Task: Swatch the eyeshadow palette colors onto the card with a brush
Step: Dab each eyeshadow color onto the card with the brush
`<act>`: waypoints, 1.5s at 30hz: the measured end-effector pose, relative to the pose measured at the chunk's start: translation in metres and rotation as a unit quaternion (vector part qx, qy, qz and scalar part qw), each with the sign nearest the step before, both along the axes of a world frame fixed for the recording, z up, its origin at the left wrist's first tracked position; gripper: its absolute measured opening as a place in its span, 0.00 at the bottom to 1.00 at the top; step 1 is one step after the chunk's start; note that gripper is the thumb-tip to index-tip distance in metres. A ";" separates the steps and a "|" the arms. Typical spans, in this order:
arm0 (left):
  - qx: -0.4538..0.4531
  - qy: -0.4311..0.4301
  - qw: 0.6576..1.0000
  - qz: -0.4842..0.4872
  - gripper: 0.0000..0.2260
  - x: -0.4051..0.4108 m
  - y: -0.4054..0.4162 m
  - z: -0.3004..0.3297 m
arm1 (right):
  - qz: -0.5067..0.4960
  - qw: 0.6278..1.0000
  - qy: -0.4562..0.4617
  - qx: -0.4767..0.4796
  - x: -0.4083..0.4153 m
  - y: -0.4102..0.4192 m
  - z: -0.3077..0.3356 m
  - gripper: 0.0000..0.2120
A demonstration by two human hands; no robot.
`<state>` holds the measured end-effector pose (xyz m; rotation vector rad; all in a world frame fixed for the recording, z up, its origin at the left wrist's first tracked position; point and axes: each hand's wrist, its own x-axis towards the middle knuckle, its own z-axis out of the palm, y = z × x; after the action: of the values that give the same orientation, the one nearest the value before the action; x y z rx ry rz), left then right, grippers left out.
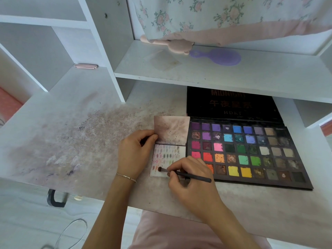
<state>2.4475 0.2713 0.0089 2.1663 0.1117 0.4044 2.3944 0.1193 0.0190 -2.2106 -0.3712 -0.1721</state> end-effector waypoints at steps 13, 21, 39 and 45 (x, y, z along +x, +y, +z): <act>0.004 0.002 1.000 -0.002 0.05 0.000 0.000 0.001 | -0.005 1.000 -0.001 0.001 0.000 0.000 0.000 0.08; 0.005 0.012 1.000 0.001 0.05 0.000 -0.001 0.001 | 0.009 1.000 0.004 0.013 -0.001 -0.002 0.000 0.08; 0.000 0.020 1.000 0.011 0.05 0.000 -0.001 0.003 | -0.111 0.981 -0.019 0.160 -0.008 -0.064 0.004 0.11; 0.005 0.025 1.000 0.014 0.05 0.000 -0.001 0.002 | -0.182 0.975 -0.009 0.129 -0.010 -0.094 0.006 0.11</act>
<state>2.4473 0.2703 0.0109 2.1880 0.1689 0.3674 2.3844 0.0256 0.0247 -2.0016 0.0516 -0.4138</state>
